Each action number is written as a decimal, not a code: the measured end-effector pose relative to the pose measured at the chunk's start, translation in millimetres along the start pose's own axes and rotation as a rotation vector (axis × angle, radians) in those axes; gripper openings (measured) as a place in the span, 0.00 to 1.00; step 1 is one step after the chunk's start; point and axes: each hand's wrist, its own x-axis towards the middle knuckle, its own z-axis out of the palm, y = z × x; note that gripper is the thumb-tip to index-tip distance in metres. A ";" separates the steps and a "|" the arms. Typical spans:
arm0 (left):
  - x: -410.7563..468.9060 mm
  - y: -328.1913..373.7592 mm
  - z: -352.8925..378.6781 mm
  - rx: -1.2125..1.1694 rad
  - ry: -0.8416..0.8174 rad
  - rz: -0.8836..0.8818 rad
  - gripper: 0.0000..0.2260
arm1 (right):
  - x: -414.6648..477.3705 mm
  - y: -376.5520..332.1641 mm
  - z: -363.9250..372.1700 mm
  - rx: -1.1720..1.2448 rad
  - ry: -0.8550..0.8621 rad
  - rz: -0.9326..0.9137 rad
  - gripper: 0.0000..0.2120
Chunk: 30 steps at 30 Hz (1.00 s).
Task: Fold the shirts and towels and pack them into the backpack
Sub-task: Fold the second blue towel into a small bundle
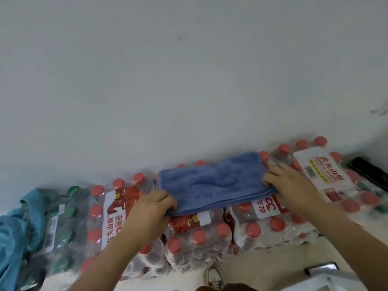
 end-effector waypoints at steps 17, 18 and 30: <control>17.8 18.0 29.3 0.154 -0.197 -0.042 0.23 | 18.6 -126.4 24.6 0.157 -0.008 0.319 0.24; 17.2 14.6 38.1 0.181 -0.222 -0.057 0.24 | 27.2 -140.3 38.1 0.177 -0.078 0.299 0.30; 5.7 -8.2 25.9 -0.493 0.006 -0.744 0.31 | 30.4 -153.5 96.8 0.050 -0.086 0.373 0.34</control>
